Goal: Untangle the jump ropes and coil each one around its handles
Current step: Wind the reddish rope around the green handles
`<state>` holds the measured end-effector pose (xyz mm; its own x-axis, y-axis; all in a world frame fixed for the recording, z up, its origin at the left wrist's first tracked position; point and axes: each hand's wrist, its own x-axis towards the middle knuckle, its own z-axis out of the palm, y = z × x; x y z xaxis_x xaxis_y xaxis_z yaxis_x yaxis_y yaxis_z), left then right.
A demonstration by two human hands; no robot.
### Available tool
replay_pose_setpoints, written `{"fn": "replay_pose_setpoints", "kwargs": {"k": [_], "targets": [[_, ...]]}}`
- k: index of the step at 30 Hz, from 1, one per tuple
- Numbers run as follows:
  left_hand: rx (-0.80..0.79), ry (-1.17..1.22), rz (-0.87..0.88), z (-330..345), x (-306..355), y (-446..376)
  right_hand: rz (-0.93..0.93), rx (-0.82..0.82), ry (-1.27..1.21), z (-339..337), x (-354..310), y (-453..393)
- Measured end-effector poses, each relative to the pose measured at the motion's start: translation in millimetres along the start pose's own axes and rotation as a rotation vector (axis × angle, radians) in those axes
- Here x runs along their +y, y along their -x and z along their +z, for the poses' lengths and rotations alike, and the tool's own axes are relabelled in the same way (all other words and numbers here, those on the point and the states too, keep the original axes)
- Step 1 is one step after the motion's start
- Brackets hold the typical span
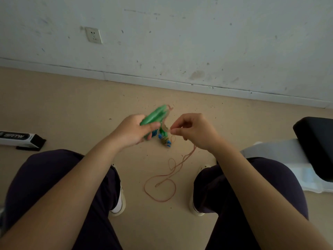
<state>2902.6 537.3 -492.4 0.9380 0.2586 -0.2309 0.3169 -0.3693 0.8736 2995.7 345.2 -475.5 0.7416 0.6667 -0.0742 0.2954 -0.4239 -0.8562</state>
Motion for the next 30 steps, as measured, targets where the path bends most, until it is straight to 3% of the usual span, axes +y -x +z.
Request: {"fn": "replay_pose_setpoints", "kwargs": {"k": [4, 6, 9, 13, 18, 24, 30], "targets": [[-0.271, -0.204, -0.062, 3, 1, 4, -0.046, -0.082, 0.055, 5, -2, 1], [-0.313, -0.202, -0.069, 5, 2, 5, -0.044, -0.095, 0.077, 5, -1, 0], [-0.213, -0.130, -0.052, 4, 2, 3, -0.065, -0.044, 0.070, 5, 2, -2], [-0.002, 0.157, -0.081, -5, -1, -2, 0.041, 0.110, -0.008, -4, 3, -2], [-0.004, 0.256, -0.085, -5, -1, -1, 0.111, 0.133, -0.225, -8, 1, 0], [-0.169, 0.298, -0.097, -9, 1, 3, 0.071, 0.232, -0.172, -6, 4, -2], [-0.424, 0.260, -0.124, -12, 7, 9, -0.017, 0.112, -0.220, -7, 1, -2]]}}
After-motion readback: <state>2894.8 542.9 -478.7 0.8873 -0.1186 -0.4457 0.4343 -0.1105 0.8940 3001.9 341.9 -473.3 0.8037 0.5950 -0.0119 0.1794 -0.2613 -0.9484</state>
